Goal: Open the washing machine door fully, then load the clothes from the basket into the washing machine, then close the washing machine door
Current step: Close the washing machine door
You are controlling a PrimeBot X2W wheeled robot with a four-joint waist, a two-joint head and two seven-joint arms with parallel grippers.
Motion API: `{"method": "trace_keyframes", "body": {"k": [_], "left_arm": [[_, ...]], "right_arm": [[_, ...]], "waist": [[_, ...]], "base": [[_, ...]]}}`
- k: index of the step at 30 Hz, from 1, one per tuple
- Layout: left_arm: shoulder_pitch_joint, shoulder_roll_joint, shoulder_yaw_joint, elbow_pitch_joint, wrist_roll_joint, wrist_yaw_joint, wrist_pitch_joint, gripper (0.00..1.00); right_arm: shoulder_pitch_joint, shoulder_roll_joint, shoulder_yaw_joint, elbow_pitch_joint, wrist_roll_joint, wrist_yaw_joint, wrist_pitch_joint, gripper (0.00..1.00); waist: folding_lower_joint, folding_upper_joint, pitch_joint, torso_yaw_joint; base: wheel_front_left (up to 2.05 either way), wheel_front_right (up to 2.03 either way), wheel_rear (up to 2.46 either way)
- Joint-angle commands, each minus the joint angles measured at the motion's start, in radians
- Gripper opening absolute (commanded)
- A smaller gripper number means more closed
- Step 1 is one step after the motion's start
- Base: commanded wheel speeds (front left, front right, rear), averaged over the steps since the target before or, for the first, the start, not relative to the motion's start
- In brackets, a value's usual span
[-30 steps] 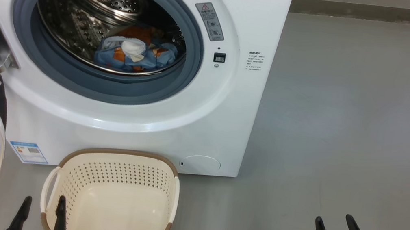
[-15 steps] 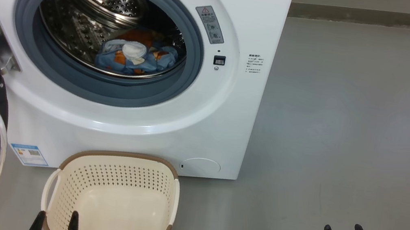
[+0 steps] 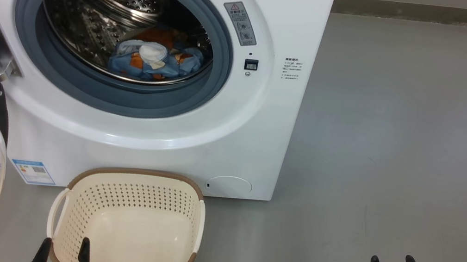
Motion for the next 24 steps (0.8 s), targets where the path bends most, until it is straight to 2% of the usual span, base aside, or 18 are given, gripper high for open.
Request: {"method": "trace_keyframes", "body": {"k": [1, 7, 18, 24], "left_arm": [[-0.009, 0.009, 0.036, -0.03, 0.015, 0.014, -0.006, 1.0], [-0.012, 0.009, 0.037, -0.033, 0.014, 0.016, -0.006, 1.0], [-0.021, 0.009, 0.025, -0.046, 0.008, 0.016, -0.006, 1.0], [-0.02, 0.009, 0.022, -0.044, 0.014, 0.014, -0.006, 1.0]], "right_arm": [[-0.027, -0.007, 0.018, -0.024, -0.01, 0.002, -0.005, 1.0], [-0.031, -0.003, 0.022, -0.022, -0.008, 0.002, -0.005, 1.0], [-0.041, -0.01, 0.026, -0.02, -0.005, 0.002, -0.005, 1.0], [-0.044, -0.012, 0.031, -0.02, -0.003, 0.002, -0.005, 1.0]], "waist": [[0.0, 0.0, 0.002, -0.001], [0.0, 0.0, 0.007, 0.001], [0.0, 0.0, 0.014, 0.005], [0.0, 0.0, 0.013, 0.006]], "base": [[-0.45, 0.45, 0.0], [-0.93, 0.93, 0.0], [-1.61, 1.61, 0.0], [-0.87, 0.87, 0.0]]}}
